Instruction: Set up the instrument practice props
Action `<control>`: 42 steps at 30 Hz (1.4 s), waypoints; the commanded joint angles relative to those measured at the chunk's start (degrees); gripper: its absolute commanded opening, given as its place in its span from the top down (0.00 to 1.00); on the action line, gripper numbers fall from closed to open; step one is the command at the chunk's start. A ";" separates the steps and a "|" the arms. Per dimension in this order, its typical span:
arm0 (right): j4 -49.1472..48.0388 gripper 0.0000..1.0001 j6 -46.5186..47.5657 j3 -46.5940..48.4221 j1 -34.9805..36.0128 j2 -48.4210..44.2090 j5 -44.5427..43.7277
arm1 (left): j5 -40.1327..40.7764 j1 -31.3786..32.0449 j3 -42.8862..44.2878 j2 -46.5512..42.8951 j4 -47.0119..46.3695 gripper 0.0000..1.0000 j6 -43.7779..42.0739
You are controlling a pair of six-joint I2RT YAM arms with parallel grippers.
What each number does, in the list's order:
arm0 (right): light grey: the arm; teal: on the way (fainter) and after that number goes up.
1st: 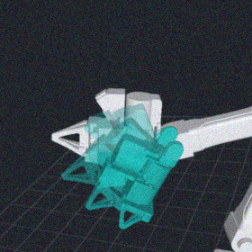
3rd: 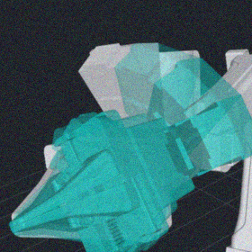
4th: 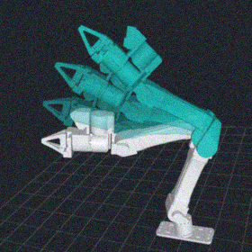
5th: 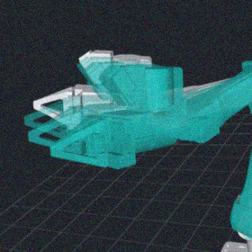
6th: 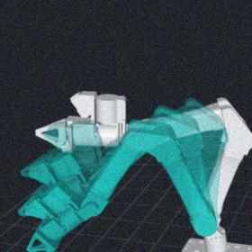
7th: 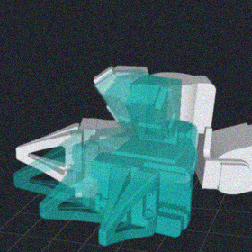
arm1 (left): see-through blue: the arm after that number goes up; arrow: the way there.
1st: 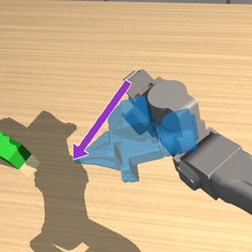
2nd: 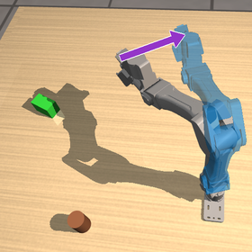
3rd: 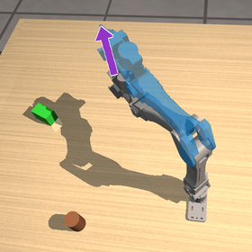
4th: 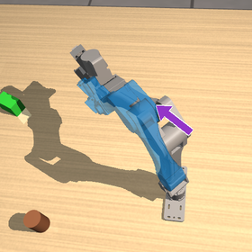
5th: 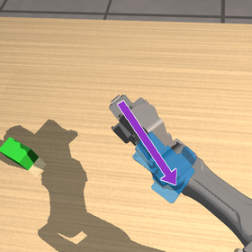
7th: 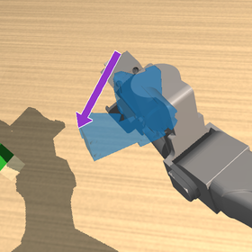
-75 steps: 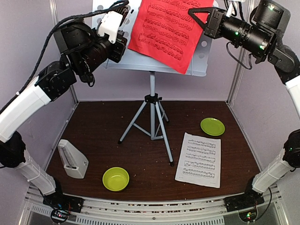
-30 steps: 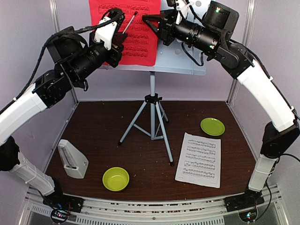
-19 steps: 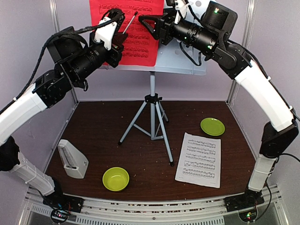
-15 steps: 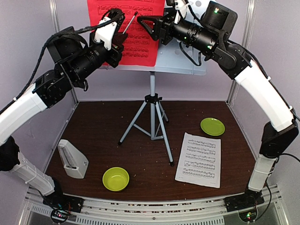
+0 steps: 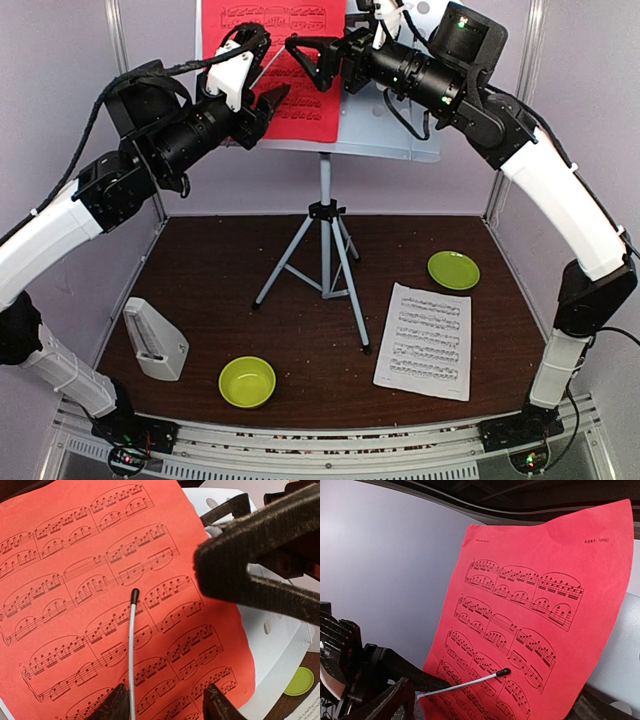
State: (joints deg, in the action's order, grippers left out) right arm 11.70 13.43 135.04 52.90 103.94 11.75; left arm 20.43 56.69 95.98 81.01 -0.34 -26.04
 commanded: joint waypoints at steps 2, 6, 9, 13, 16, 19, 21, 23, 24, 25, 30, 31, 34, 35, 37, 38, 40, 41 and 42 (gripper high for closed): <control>-1.28 0.00 -0.07 -0.11 0.21 -1.89 -1.69 | -0.80 0.09 0.08 -0.81 -2.17 0.44 0.65; -1.62 0.00 0.29 -0.12 0.18 -2.50 -2.87 | -0.82 0.09 0.30 -1.20 -2.12 0.38 0.69; -2.04 0.00 0.45 -0.66 0.25 -3.31 -3.92 | -0.89 0.07 1.11 -1.41 -1.09 0.33 1.02; -3.26 0.00 0.80 -2.83 0.19 -5.13 -5.15 | -0.96 0.09 2.38 -1.85 0.09 0.22 1.51; -4.52 0.00 0.80 -4.42 0.20 -6.88 -5.68 | -0.59 0.18 2.92 -2.38 0.86 0.20 1.74; -5.53 0.00 -0.56 -4.28 0.18 -7.96 -4.86 | 0.73 0.27 3.08 -2.93 1.33 0.19 2.46; -5.84 0.00 -1.57 -4.28 0.18 -8.62 -4.08 | 1.10 0.27 3.03 -3.64 1.43 0.19 3.03; -5.56 0.00 -2.47 -4.50 0.18 -9.33 -4.00 | 1.28 0.27 3.34 -4.07 2.14 0.19 3.59; -5.21 0.00 -2.99 -4.71 0.16 -9.79 -4.11 | 1.28 0.27 3.60 -4.25 2.94 0.19 3.87; -4.87 0.00 -3.57 -5.05 0.06 -10.27 -4.44 | 1.28 0.33 3.85 -4.35 3.76 0.19 4.03; -3.78 0.00 -11.59 -7.65 -1.82 -13.98 -5.06 | 0.44 1.78 5.27 -4.76 9.05 0.19 4.56; -3.39 0.00 -13.87 -7.90 -2.29 -14.57 -4.68 | -0.07 2.29 5.65 -4.68 10.62 0.19 4.59; -1.66 0.00 -20.89 -7.93 -4.26 -16.32 -3.30 | -1.27 4.35 5.99 -4.64 14.78 0.19 4.81; -1.15 0.00 -23.80 -8.03 -5.14 -16.85 -2.92 | -1.80 5.08 5.93 -4.64 16.21 0.19 4.78; -0.77 0.00 -29.83 -8.88 -7.00 -18.35 -1.31 | -2.58 7.13 5.46 -4.64 18.95 0.19 4.69; -1.24 0.00 -33.78 -9.82 -8.02 -19.20 -0.28 | -2.68 8.22 5.06 -4.57 20.38 0.19 4.84; -2.31 0.00 -40.87 -11.68 -10.85 -21.12 1.85 | -2.57 11.03 3.82 -4.55 23.01 0.19 6.10; -3.25 0.00 -44.18 -12.80 -12.10 -22.07 2.70 | -2.30 12.05 2.38 -4.66 23.43 0.19 7.37; -4.17 0.00 -47.41 -14.23 -13.24 -23.04 3.03 | -2.24 13.06 1.04 -4.78 23.48 0.20 8.93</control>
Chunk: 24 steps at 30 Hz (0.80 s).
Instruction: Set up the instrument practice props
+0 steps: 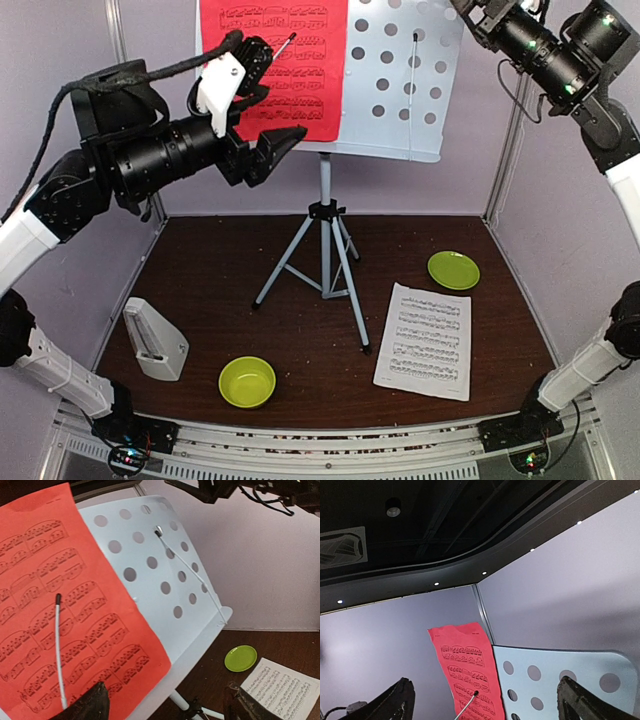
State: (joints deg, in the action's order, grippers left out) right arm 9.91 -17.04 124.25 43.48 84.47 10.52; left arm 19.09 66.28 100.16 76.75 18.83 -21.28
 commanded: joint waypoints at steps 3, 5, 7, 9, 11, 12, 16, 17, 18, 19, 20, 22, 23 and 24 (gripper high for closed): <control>-5.98 0.00 -23.23 -8.69 -6.50 -6.58 5.79 | -1.17 6.21 -6.47 -0.28 4.20 0.21 8.45; -5.23 0.00 -24.88 -9.75 -7.43 -7.68 5.97 | -1.04 7.77 -8.64 0.52 4.13 0.22 10.65; -3.15 0.00 -26.39 -9.23 -8.34 -8.10 5.84 | -1.03 8.83 -11.70 1.55 3.48 0.23 13.09; -3.43 0.00 -28.87 -10.16 -9.51 -8.81 6.13 | -0.60 9.37 -15.83 2.68 1.79 0.24 14.96; -5.50 0.00 -32.86 -12.11 -11.75 -9.52 7.61 | -0.35 9.83 -20.71 4.03 -1.52 0.25 16.20; -6.47 0.00 -35.07 -12.78 -12.85 -9.77 9.01 | 0.09 10.31 -22.66 4.82 -2.93 0.26 16.34; -8.13 0.00 -41.33 -13.62 -16.26 -9.84 11.16 | 1.70 12.56 -26.46 10.05 -4.69 0.29 15.42; -8.20 0.00 -41.60 -13.74 -16.58 -9.91 11.12 | 2.37 13.35 -26.89 11.83 -4.49 0.30 14.57; -8.02 0.00 -41.70 -13.70 -16.79 -9.87 10.98 | 3.06 14.23 -27.22 13.42 -4.36 0.31 13.66; -7.90 0.00 -41.96 -13.73 -16.96 -9.85 10.93 | 3.70 14.97 -27.38 15.17 -4.02 0.31 12.78; -7.92 0.00 -42.25 -13.83 -17.09 -9.80 10.97 | 4.61 15.69 -27.43 16.70 -3.74 0.32 12.20; -7.91 0.00 -42.69 -13.94 -17.40 -9.74 11.09 | 5.66 16.44 -27.92 19.28 -3.91 0.32 11.69; -7.96 0.00 -42.98 -14.09 -17.65 -9.81 11.12 | 6.08 16.75 -28.26 20.24 -4.11 0.32 11.24; -7.98 0.00 -43.20 -14.16 -17.90 -9.84 11.21 | 6.46 16.95 -28.53 21.20 -4.38 0.32 10.55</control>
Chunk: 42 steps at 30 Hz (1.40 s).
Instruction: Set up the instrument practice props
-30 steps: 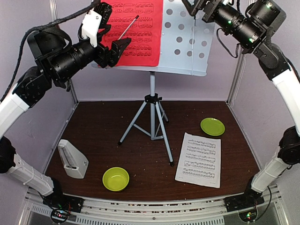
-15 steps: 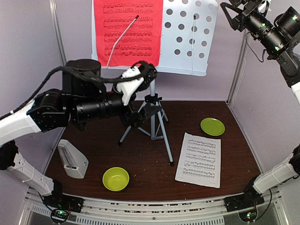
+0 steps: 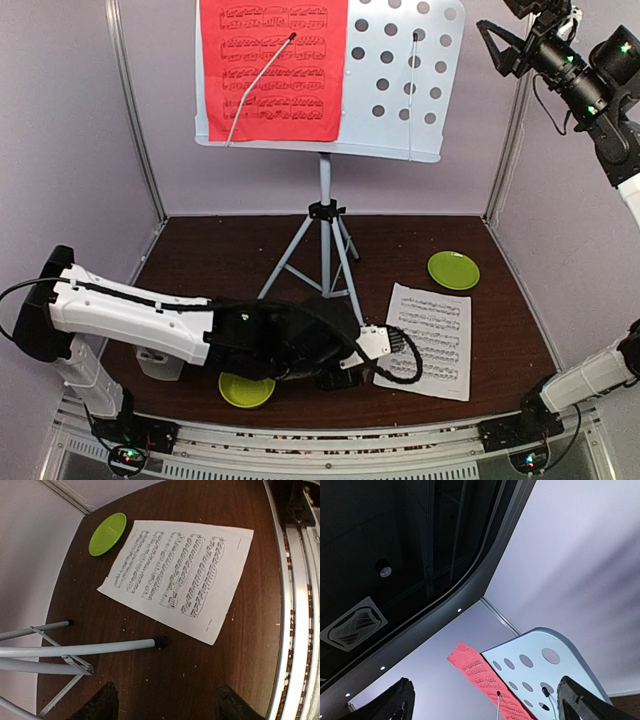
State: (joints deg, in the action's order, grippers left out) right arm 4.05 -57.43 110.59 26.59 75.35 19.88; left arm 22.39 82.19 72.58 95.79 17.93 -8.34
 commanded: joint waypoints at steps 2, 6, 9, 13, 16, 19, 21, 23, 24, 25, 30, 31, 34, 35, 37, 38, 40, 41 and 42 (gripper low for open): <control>-2.82 0.00 -3.53 -0.73 -1.59 -0.56 2.07 | 3.73 1.53 -1.20 3.87 -3.68 0.32 -4.64; -4.05 0.00 -5.32 -0.81 -2.40 -0.08 2.47 | 4.47 1.65 -1.06 7.67 -3.79 0.32 -8.38; -4.06 0.00 -5.82 -0.88 -2.73 0.14 2.53 | 3.91 2.02 -1.51 9.66 -5.66 0.32 -11.22; -3.97 0.00 -6.25 -1.30 -3.15 -0.01 2.62 | 3.71 2.85 0.12 13.97 -6.18 0.33 -13.76; -4.51 0.00 -6.56 -1.81 -3.47 -0.20 2.86 | 5.21 3.27 1.81 16.83 -6.10 0.36 -13.70; -5.19 0.00 -6.69 -2.71 -3.56 -0.12 3.13 | 5.69 3.54 2.75 19.20 -6.20 0.36 -13.72; -5.70 0.00 -7.08 -3.08 -3.66 0.14 3.38 | 5.93 3.59 3.19 20.65 -6.08 0.37 -14.14; -5.76 0.00 -6.68 -3.09 -3.74 0.15 3.54 | 6.22 3.61 3.56 21.96 -6.43 0.38 -15.06; -5.28 0.00 -6.28 -3.12 -3.83 0.15 3.45 | 6.58 3.60 3.74 22.44 -6.75 0.39 -15.77; -4.99 0.00 -5.87 -3.22 -3.92 0.12 3.42 | 7.03 3.60 3.98 22.83 -7.10 0.40 -16.35; -4.68 0.00 -5.78 -4.06 -4.20 0.17 3.78 | 8.56 3.54 6.51 26.19 -7.54 0.47 -19.21; -4.76 0.00 -5.78 -4.20 -4.32 0.17 3.77 | 9.00 3.44 7.31 27.13 -7.10 0.49 -19.75; -4.76 0.00 -5.81 -4.83 -4.56 0.04 3.91 | 10.13 3.09 9.73 29.59 -6.20 0.51 -21.63; -4.79 0.00 -5.69 -5.04 -4.81 -0.06 4.01 | 10.42 2.92 10.15 30.23 -6.21 0.52 -22.00; -4.65 0.00 -5.65 -5.64 -5.24 -0.29 4.05 | 10.51 2.49 11.24 31.64 -6.17 0.53 -23.75; -4.68 0.00 -5.72 -5.97 -5.46 -0.37 4.11 | 10.58 2.26 11.98 32.73 -6.27 0.53 -24.46; -4.74 0.00 -5.94 -6.53 -5.97 -0.51 4.19 | 11.08 1.87 13.71 34.61 -6.57 0.55 -26.21; -4.70 0.00 -5.91 -6.90 -6.14 -0.57 4.20 | 11.48 1.69 14.56 35.54 -7.13 0.56 -26.99; -4.74 0.00 -5.88 -7.21 -6.33 -0.62 4.28 | 11.84 1.47 15.17 36.48 -7.85 0.58 -27.67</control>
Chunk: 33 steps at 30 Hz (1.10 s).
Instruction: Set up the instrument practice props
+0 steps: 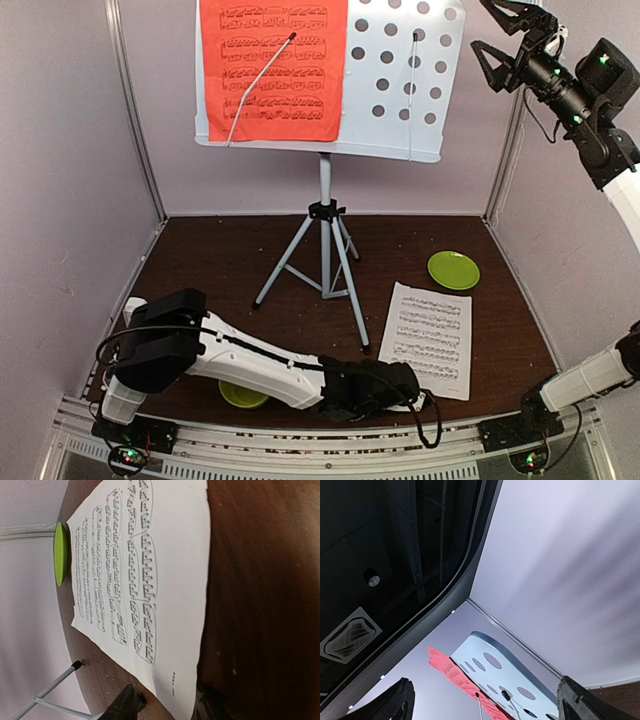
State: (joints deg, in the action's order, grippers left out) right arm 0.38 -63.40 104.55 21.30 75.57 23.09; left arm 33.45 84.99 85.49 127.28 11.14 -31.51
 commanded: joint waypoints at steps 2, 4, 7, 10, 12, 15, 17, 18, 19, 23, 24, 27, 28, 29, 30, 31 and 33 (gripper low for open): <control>-1.01 0.00 0.18 -1.87 -1.45 -1.15 1.17 | 1.13 -1.91 3.58 6.41 -2.01 0.62 -5.37; -1.01 0.00 0.32 -2.92 -1.71 -1.48 1.17 | 1.45 -2.78 5.11 7.59 -2.16 0.68 -5.49; -0.87 0.00 0.77 -4.00 -1.88 -1.89 1.38 | 0.41 -3.84 6.22 8.01 -2.76 0.81 -6.20; -0.13 0.00 1.77 -5.41 -2.10 -2.54 1.21 | 0.30 -4.70 6.83 7.66 -3.14 0.96 -6.97; 0.25 0.00 2.19 -6.54 -2.19 -3.11 1.08 | 1.10 -5.07 6.79 7.13 -4.51 1.00 -7.91; 1.49 0.00 3.96 -8.50 -2.43 -3.85 1.13 | 1.35 -5.31 6.52 5.32 -7.57 1.00 -8.89; 2.77 0.00 5.19 -10.30 -2.65 -4.56 1.34 | -0.02 -5.27 6.78 3.75 -8.91 1.00 -8.99; 3.42 0.00 6.13 -11.46 -2.74 -5.03 1.26 | -1.04 -5.34 6.68 2.69 -9.32 1.00 -8.65; 4.27 0.00 7.21 -12.60 -2.78 -5.48 1.22 | -1.90 -5.48 6.37 1.10 -9.72 1.00 -7.94; 6.92 0.00 12.66 -18.14 -2.97 -7.95 1.42 | -4.03 -5.93 3.13 -4.33 -10.58 1.00 -5.53; 7.75 0.00 13.82 -19.54 -3.07 -8.57 1.31 | -4.17 -5.89 2.03 -5.56 -10.75 1.00 -5.38; 9.53 0.00 15.88 -23.29 -3.17 -10.67 1.11 | -4.94 -5.99 -1.23 -9.47 -10.44 1.00 -4.86; 9.82 0.00 16.03 -24.48 -3.18 -11.32 1.15 | -5.56 -5.98 -2.37 -10.66 -10.25 1.00 -4.69; 10.03 0.00 16.33 -25.47 -3.16 -11.84 1.16 | -6.25 -5.98 -3.45 -11.72 -9.74 1.00 -4.50; 10.42 0.00 16.86 -26.32 -3.12 -12.44 1.31 | -6.84 -5.90 -4.34 -12.68 -9.17 1.00 -4.38; 11.05 0.00 17.53 -27.05 -3.15 -12.97 1.36 | -7.19 -5.89 -5.45 -13.52 -8.85 1.00 -4.48; 12.76 0.00 19.45 -28.12 -3.11 -13.92 1.16 | -7.57 -5.80 -7.84 -15.22 -8.57 1.00 -5.03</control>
State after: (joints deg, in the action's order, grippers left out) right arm 10.52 -48.64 78.00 18.55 64.42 23.79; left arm 28.58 79.44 81.78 114.50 2.92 -37.17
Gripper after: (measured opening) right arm 1.000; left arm 0.010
